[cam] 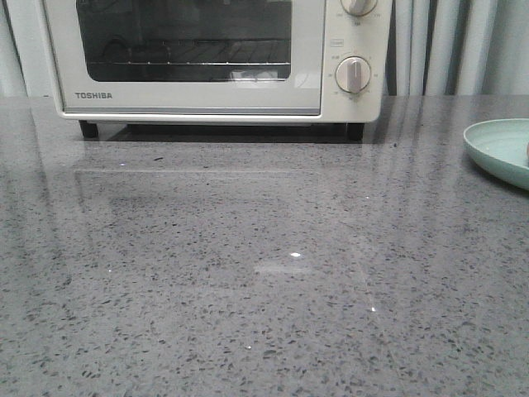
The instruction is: Put bread in oven
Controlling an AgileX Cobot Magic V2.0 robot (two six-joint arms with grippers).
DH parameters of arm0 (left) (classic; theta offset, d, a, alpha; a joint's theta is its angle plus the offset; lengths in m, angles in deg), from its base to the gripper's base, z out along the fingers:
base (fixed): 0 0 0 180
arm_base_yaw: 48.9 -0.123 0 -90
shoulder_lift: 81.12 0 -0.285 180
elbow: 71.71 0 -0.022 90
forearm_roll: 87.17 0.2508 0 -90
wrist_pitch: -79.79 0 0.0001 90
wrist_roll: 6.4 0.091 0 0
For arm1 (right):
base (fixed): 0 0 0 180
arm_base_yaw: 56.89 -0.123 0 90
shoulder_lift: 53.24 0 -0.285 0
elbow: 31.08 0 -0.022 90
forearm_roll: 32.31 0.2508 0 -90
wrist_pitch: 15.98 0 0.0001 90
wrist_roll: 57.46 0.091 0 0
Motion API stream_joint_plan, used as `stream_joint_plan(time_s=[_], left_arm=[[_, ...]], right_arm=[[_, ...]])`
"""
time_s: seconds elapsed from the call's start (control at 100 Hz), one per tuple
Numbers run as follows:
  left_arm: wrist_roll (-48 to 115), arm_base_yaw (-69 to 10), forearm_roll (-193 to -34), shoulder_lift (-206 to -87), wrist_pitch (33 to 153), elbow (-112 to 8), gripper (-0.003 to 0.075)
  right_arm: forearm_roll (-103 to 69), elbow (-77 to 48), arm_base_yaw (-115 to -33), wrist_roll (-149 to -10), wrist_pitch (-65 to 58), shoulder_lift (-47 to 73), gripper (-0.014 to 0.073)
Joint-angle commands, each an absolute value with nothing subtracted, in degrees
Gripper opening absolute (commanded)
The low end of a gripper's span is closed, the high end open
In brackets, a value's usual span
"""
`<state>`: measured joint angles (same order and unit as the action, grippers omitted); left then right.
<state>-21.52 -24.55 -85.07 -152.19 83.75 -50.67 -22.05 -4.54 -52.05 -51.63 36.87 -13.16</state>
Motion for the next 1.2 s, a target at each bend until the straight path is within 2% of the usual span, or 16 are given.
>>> stream_joint_plan(time_s=[0.0,0.36,0.85,1.19], left_arm=[[-21.6,-24.1,-84.7,-154.8,78.8,-55.2,-0.0021],[-21.6,-24.1,-84.5,-166.6,75.4,-63.0,-0.0021],[-21.6,-24.1,-84.5,-174.6,70.5,-63.5,-0.0021],[-21.6,-24.1,-84.5,-176.1,75.9,-61.6,-0.0021]], right_arm=[[-21.6,-6.4,-51.7,-52.4,33.0,-12.3,-0.0068],[-21.6,-6.4,-51.7,-52.4,32.3,-12.3,-0.0068],[-21.6,-6.4,-51.8,-52.4,31.7,-12.3,-0.0068],[-21.6,-6.4,-51.8,-52.4,31.7,-12.3,-0.0068]])
